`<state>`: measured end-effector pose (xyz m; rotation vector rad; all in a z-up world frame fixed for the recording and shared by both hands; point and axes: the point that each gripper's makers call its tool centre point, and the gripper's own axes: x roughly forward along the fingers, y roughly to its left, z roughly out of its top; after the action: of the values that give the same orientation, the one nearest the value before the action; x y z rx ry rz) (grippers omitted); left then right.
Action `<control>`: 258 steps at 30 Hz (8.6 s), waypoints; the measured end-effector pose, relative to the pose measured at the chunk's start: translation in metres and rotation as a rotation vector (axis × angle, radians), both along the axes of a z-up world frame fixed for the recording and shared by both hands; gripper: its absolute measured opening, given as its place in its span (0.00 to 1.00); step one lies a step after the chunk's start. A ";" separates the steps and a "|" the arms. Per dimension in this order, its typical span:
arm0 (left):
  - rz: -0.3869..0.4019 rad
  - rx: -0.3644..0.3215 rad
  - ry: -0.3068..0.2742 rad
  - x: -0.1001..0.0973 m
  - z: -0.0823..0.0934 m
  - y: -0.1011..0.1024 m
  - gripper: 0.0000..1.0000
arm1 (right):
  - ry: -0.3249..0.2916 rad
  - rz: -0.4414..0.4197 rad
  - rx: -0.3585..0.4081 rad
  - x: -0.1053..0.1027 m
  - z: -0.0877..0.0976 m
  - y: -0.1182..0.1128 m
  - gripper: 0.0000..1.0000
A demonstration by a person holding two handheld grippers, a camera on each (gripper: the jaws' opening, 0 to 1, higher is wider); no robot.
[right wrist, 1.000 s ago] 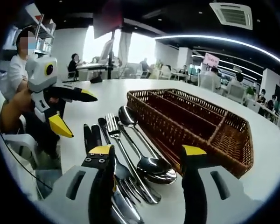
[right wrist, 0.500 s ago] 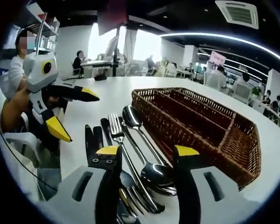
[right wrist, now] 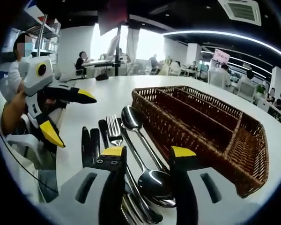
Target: Arrange the knives, forks, and spoons in their matching storage slots by inserting each utensil handle-first until every utensil is classified and aligned in the correct compartment
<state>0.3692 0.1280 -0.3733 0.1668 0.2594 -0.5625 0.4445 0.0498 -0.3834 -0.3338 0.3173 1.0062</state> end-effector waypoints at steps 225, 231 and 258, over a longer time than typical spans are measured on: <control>0.083 -0.087 0.025 0.016 -0.003 0.024 0.75 | -0.054 0.363 -0.227 0.134 0.057 0.031 0.03; 0.081 -0.081 0.031 0.018 -0.006 0.022 0.74 | -0.054 0.355 -0.239 0.146 0.057 0.029 0.03; 0.096 -0.098 0.050 0.033 -0.012 0.032 0.74 | -0.033 0.350 -0.257 0.191 0.049 0.037 0.03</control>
<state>0.4022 0.1598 -0.3852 0.0449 0.2858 -0.4831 0.6352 0.0869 -0.3347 -0.6548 0.3668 1.3049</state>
